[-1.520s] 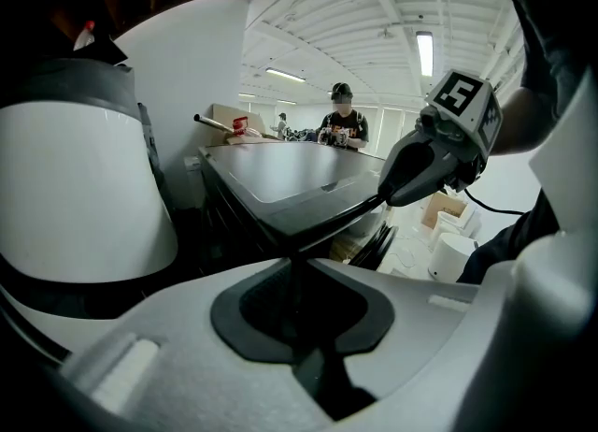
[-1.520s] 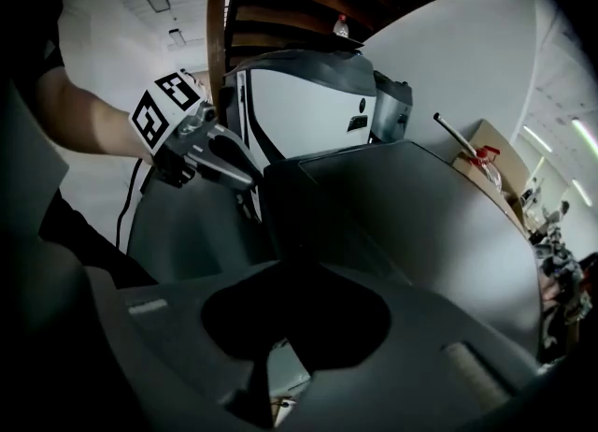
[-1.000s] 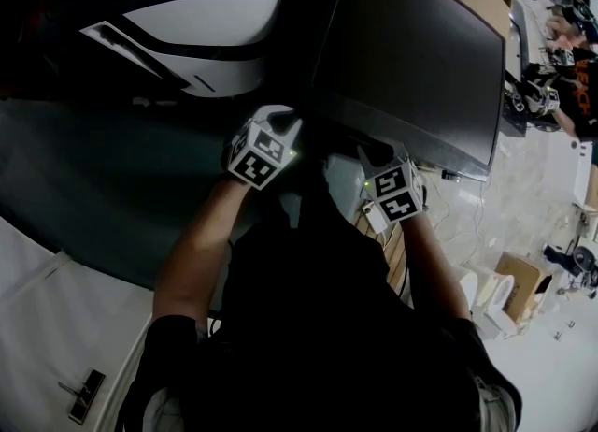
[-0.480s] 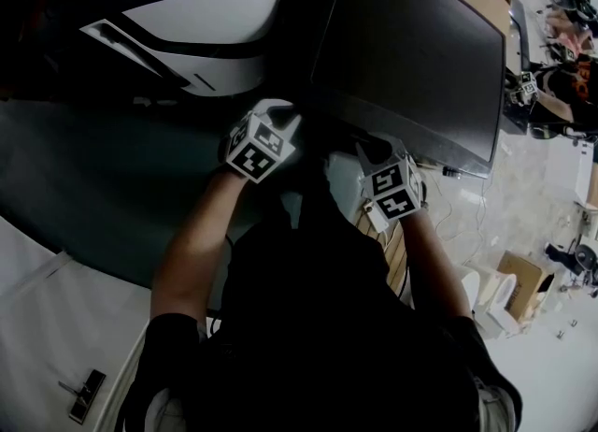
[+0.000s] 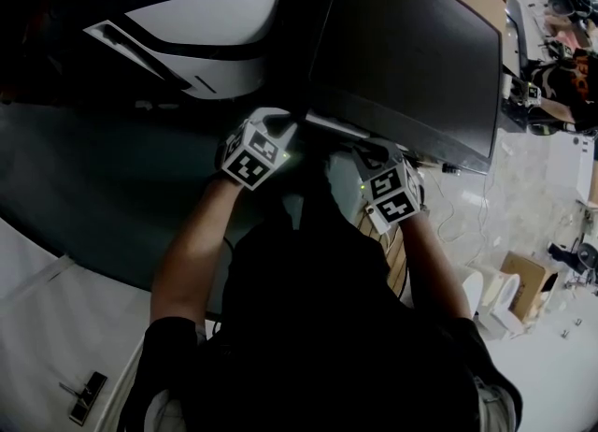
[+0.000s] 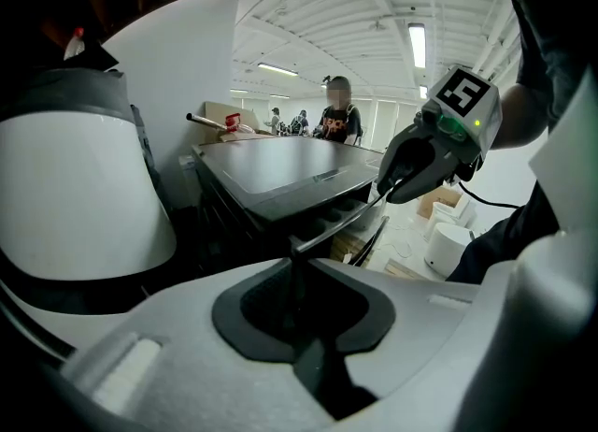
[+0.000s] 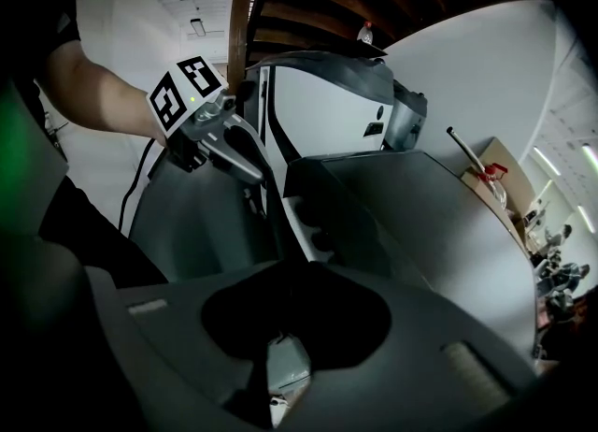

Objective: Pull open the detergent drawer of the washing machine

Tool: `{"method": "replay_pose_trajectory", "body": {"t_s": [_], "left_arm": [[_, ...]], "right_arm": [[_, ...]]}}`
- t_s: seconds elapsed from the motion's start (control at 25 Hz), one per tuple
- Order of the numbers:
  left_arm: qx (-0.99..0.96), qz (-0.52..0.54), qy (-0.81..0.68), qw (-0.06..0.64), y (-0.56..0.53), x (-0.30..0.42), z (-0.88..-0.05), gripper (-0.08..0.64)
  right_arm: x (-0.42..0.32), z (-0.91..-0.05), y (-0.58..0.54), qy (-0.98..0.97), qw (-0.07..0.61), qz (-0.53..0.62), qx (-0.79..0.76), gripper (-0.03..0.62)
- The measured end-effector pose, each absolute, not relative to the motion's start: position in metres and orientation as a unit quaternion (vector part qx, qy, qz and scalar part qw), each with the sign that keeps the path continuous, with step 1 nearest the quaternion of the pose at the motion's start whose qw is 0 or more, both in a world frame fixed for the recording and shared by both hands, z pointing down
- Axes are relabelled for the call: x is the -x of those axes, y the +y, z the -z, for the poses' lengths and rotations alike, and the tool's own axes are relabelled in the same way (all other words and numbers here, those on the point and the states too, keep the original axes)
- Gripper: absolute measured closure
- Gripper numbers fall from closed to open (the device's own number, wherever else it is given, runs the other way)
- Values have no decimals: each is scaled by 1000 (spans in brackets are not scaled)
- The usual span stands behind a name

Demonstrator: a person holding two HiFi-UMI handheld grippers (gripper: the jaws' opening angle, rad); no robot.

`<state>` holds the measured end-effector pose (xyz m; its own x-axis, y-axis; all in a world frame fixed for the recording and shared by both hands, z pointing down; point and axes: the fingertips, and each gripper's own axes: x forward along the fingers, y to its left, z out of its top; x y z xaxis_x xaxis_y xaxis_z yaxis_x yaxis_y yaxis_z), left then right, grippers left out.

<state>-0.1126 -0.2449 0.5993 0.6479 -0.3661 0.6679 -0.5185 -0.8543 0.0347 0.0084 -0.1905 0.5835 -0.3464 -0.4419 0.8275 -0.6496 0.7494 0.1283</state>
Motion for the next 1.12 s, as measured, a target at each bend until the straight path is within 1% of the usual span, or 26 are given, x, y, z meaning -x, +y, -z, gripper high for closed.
{"method": "replay_pose_trajectory", "body": {"t_s": [0.36, 0.64, 0.76, 0.84, 1.0, 1.04, 1.12], "left_arm": [[-901, -337, -249, 115, -219, 118, -597, 502], [-906, -334, -238, 102, -196, 123, -590, 500], [-904, -345, -240, 82, -195, 121, -586, 489], [-900, -359, -239, 66, -192, 118, -582, 466], [-893, -383, -228, 57, -189, 116, -583, 463], [-893, -383, -228, 60, -189, 116, -583, 465], [-893, -383, -227, 64, -188, 113, -584, 471]], "right_arm": [[-3, -581, -167, -810, 450, -131, -352, 526], [3, -581, -142, -808, 439, -143, -367, 525], [-4, -576, -141, -807, 434, -153, -371, 509], [-15, -572, -141, -799, 439, -149, -384, 508], [-26, -575, -141, -796, 437, -154, -391, 480], [-25, -576, -141, -801, 429, -161, -386, 487], [-22, -577, -137, -812, 419, -168, -370, 531]]}}
